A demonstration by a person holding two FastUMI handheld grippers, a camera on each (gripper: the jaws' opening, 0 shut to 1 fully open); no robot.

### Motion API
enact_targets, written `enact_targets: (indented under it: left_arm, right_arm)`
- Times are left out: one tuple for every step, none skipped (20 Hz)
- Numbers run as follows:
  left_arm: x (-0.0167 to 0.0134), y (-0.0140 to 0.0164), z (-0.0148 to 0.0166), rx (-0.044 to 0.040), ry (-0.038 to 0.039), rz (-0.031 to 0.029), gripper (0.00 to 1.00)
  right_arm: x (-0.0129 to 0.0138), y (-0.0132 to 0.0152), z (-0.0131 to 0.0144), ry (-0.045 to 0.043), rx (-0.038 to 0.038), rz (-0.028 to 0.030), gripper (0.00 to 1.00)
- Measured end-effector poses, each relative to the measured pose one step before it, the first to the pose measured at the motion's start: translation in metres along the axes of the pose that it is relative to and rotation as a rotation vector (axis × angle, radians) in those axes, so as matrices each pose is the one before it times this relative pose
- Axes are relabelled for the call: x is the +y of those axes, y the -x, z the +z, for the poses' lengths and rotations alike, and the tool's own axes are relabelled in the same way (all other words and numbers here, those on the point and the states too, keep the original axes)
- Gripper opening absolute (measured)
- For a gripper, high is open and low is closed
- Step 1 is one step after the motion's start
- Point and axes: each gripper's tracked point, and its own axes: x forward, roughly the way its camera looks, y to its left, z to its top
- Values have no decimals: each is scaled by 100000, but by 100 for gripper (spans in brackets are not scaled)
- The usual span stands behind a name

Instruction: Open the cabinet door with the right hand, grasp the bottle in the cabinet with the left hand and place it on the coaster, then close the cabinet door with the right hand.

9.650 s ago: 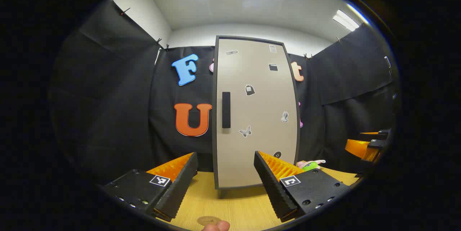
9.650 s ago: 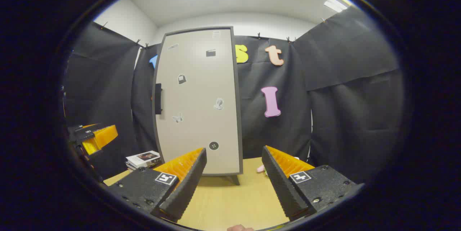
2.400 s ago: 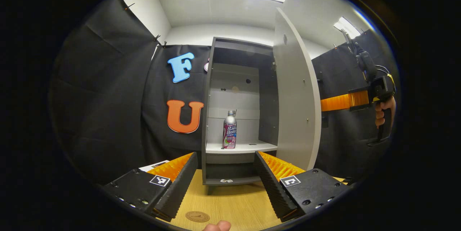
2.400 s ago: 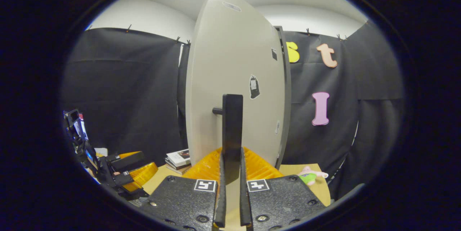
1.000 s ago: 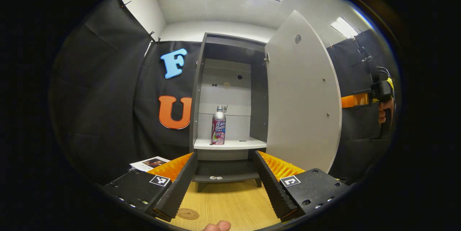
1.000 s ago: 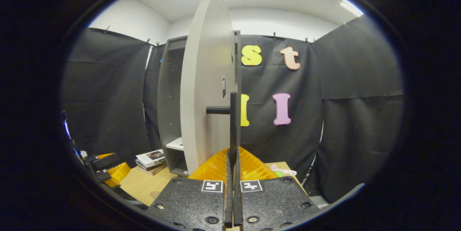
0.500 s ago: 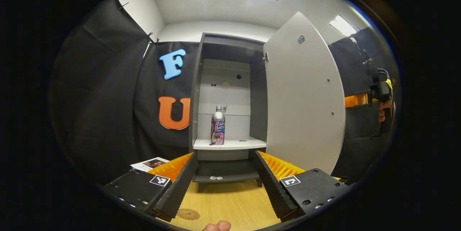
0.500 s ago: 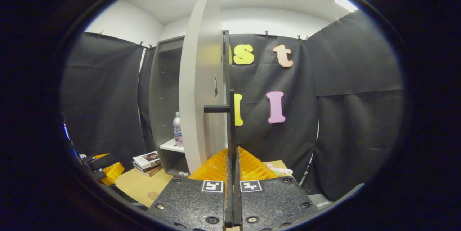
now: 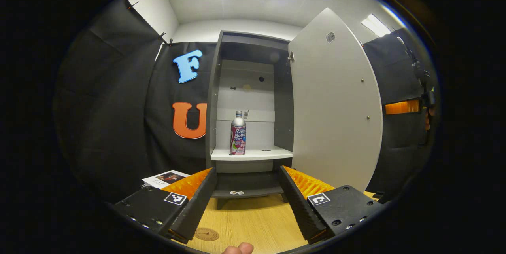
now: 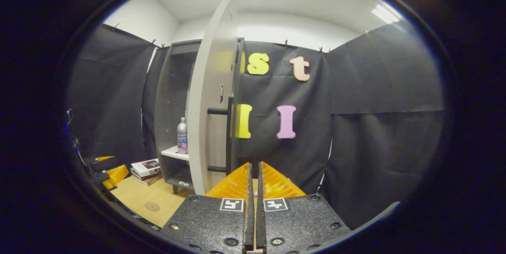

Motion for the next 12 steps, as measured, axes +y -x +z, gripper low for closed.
enact_targets:
  left_arm:
    - [-97,-150,17,74,-418,-263,95]
    - [41,-101,-138,25,-397,-327,95]
    - [-70,-220,77,16,-214,-330,95]
    - [-166,-584,4,165,-104,-136,95]
    - [6,-488,101,-276,3,8,95]
    - [-49,-357,352,-566,-115,46,95]
    - [110,-299,285,-818,-662,84,95]
    - [204,-427,233,-980,-1163,191,95]
    - [126,-521,263,-867,-1298,70,95]
    - [-146,-533,-35,-138,-127,-298,95]
    - [-377,-602,42,215,685,-1195,95]
    - [-306,-880,275,-478,688,-1238,95]
  right_arm:
    - [-72,-35,-167,-525,-365,-86,8]
    - [-113,-68,-105,274,-189,-288,24]
    - [-210,-264,-186,846,-428,-403,36]
    - [-100,-236,-74,618,-221,-120,51]
    - [38,-181,-155,238,61,89,66]
    - [-14,-134,-42,-495,-47,77,70]
    - [-137,-320,-70,-882,-166,-97,71]
    - [-120,-280,-26,-1462,-222,416,74]
    - [-58,-311,-46,-2592,-253,241,75]
    - [-84,-235,-104,-2609,-23,400,78]
    - [-357,-238,-122,-2943,121,-523,81]
    - [-206,-127,38,-2657,-225,814,89]
